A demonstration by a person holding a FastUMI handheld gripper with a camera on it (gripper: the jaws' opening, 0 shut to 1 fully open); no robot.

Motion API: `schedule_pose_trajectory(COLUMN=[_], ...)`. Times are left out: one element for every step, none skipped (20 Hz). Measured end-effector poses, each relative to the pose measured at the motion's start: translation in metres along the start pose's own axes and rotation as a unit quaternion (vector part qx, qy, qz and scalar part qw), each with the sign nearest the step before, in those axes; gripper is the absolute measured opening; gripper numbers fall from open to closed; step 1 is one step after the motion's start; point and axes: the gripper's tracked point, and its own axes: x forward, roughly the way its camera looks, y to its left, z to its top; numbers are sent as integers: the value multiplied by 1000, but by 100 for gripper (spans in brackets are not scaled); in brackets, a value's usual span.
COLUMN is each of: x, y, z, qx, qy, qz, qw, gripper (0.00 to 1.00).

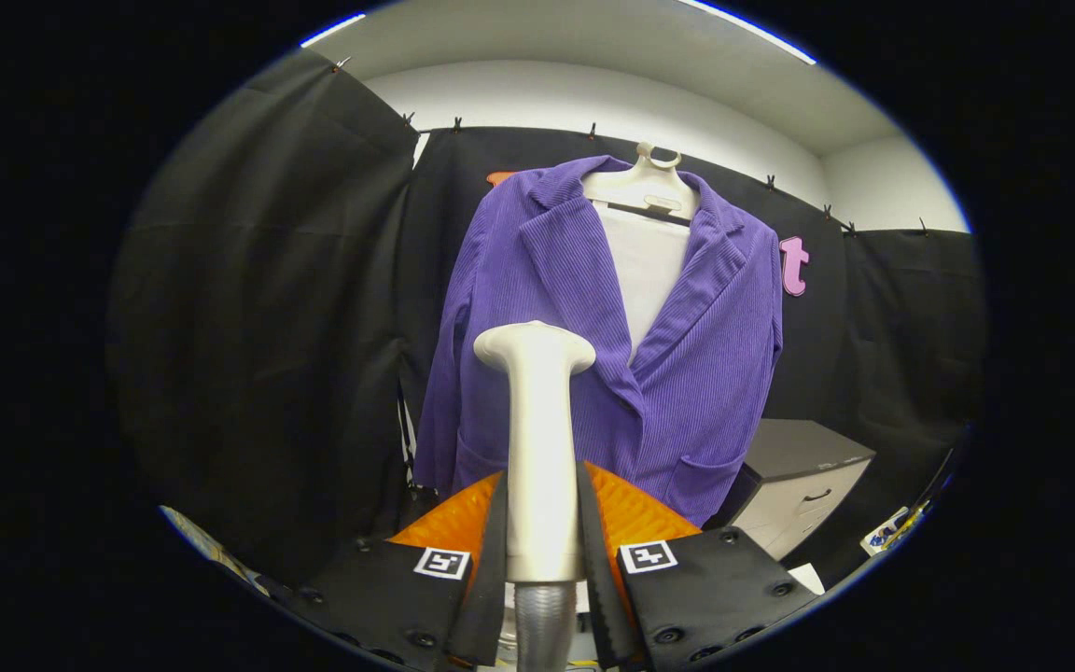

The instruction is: Iron the clothes twice with a garment steamer, once on the left side and once on the right side.

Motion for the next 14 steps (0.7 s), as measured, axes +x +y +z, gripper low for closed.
schedule_pose_trajectory(x=[0,1,0,-2,-1,-2,-2,-3,-3,-4,-4,-4,-5,-5], y=[0,-1,-1,-2,-2,-3,-4,-6,-7,-8,-10,-10,-12,-12], z=[-4,-7,-13,-19,-25,-30,-35,-40,-46,-52,-58,-63,-70,-77], qx=[0,0,-1,-1,0,2,3,3,4,3,3,3,4,5], qy=[3,7,12,18,24,29,35,41,46,51,57,64,71,77], qz=[2,2,3,4,4,5,5,5,4,3,2,2,2,1], qw=[1000,1000,1000,1000,1000,1000,999,999,999,999,998,998,997,997], gripper=[45,45,45,45,45,45,45,45,45,45,45,45,45,45])
